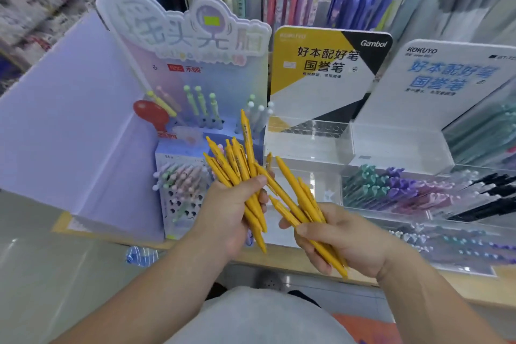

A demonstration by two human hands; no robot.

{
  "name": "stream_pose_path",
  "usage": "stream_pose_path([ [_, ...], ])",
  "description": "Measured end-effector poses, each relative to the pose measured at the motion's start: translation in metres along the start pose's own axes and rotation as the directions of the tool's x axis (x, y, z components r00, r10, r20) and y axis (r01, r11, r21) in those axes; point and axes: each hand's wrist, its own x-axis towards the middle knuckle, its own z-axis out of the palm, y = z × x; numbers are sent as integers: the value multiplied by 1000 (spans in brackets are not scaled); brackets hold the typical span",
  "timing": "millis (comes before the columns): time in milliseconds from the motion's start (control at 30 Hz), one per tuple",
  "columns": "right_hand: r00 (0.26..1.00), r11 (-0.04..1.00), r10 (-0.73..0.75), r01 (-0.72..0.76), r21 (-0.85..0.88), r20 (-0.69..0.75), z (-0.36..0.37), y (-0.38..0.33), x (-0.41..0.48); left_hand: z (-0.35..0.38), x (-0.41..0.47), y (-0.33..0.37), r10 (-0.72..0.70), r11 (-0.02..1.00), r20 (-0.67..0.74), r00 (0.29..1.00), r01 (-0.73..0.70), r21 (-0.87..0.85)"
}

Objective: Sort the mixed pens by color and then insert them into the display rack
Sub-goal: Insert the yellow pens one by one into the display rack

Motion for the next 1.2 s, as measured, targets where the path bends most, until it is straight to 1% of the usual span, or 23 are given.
stream_pose_path([
  [67, 1000, 996, 19, -17, -83, 25, -11, 2, -3, 1, 5, 1, 50, 998, -62, 997, -51, -23],
  [167, 999, 995, 54, -53, -83, 5, -24, 7, -10, -3, 9, 6, 99, 994, -128, 987, -103, -32],
  [233, 998, 999, 32, -34, -35, -58, -28, 6, -10, -6, 10, 8, 132, 991, -144, 981, -130, 24],
  [333, 984, 998, -52, 57, 24, -169, -29, -1, -2, -4, 14, 4, 169, 983, -168, 971, -153, 106],
  [400, 963, 992, -107, 120, 40, -249, -23, -8, 6, 0, 16, 0, 181, 975, -170, 969, -154, 161],
  [533, 901, 976, -170, 209, 57, -400, -9, -21, 24, 9, 15, -3, 195, 941, -76, 978, -164, 297],
  [667, 870, 958, -257, 287, 8, -421, 1, -32, 36, 17, 12, -2, 171, 898, 45, 984, -174, 405],
  [767, 858, 956, -273, 292, -24, -435, 4, -37, 39, 21, 13, 0, 180, 869, 91, 979, -202, 451],
  [867, 854, 963, -263, 264, -61, -450, 1, -39, 41, 21, 17, 1, 174, 865, 76, 982, -190, 464],
  [1033, 837, 955, -296, 274, -117, -459, -2, -40, 45, 18, 22, 3, 159, 854, 101, 982, -188, 485],
  [1100, 823, 949, -313, 286, -129, -474, -1, -41, 47, 14, 26, 6, 118, 866, 114, 986, -159, 475],
  [1200, 791, 944, -326, 305, -128, -518, 0, -42, 50, 7, 29, 8, 70, 906, 110, 991, -109, 408],
])
